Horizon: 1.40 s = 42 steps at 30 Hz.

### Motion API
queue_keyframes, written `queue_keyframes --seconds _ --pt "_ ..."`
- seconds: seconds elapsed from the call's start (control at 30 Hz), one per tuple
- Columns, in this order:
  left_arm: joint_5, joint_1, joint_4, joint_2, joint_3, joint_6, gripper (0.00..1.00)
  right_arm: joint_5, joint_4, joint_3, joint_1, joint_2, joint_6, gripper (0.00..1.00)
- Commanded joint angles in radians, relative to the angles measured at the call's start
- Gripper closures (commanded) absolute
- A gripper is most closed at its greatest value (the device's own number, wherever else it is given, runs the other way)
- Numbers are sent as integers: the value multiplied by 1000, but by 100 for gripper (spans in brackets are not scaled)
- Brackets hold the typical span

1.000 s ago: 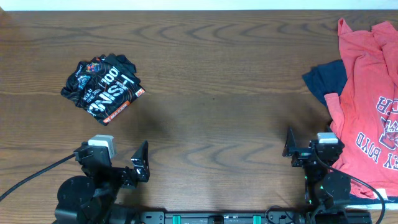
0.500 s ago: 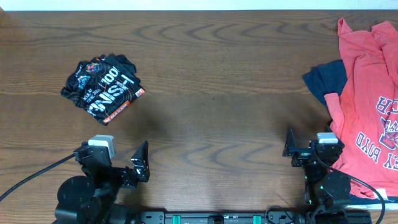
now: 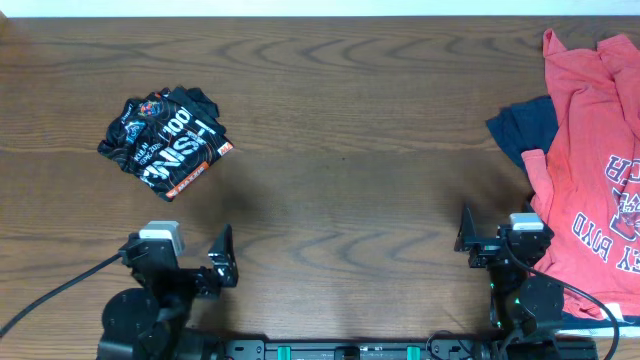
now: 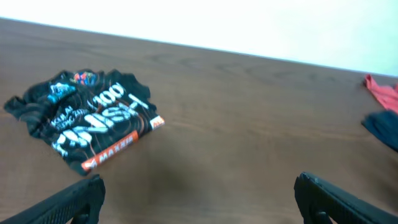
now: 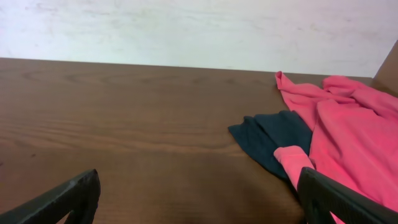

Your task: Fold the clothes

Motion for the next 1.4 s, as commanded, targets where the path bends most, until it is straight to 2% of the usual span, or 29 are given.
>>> queue_keyframes --seconds 0.0,0.17,0.47,0.6,1.37 --pt "-41 1 93 -59 -129 2 2 0 2 -5 -16 -7 -12 1" --pt "-44 1 349 -140 -346 2 2 0 2 -5 -16 -7 -12 1" --pt "-76 1 658 -182 -611 2 2 0 2 -5 -16 -7 -12 1" --pt "-75 1 611 -182 -608 2 2 0 1 -5 -16 -7 -12 1" --pt "-75 2 612 -180 -608 2 2 0 2 -5 -16 -7 -12 1"
